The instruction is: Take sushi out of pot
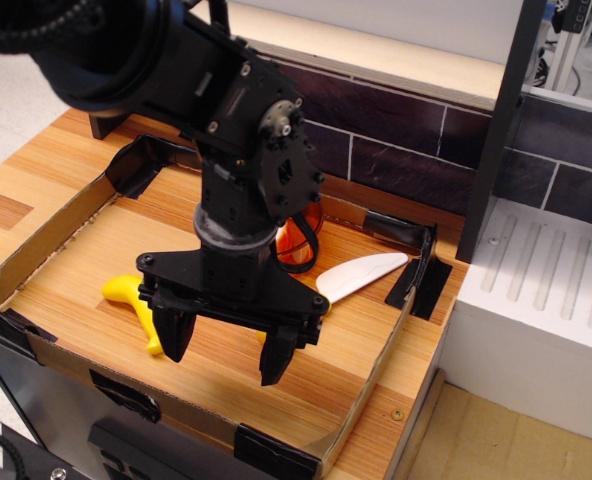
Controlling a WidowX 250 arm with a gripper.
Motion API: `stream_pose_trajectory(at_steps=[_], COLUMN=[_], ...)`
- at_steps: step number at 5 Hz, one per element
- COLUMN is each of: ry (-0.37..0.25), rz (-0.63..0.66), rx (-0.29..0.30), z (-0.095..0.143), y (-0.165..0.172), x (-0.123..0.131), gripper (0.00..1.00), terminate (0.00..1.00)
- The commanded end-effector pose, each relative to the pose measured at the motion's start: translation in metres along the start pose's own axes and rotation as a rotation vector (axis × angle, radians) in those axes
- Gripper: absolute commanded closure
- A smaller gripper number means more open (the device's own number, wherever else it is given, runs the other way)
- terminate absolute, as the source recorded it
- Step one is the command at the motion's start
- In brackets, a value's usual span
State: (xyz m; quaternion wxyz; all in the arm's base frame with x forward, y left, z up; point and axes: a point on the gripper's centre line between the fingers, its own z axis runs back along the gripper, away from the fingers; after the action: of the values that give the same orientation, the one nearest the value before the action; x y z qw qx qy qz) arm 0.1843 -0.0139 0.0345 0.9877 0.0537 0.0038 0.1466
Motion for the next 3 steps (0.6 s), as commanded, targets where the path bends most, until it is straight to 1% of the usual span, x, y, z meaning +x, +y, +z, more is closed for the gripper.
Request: stream_pose_trajectory(at_steps=[1, 3], ry=[0.000, -0.008], rz=[0.000, 0.205], rx=[0.000, -0.098], z=[0.000, 0.034], y=[0.000, -0.003], x=[0.000, 0.011], gripper=[0.00, 0.00], terminate=[0.00, 0.00])
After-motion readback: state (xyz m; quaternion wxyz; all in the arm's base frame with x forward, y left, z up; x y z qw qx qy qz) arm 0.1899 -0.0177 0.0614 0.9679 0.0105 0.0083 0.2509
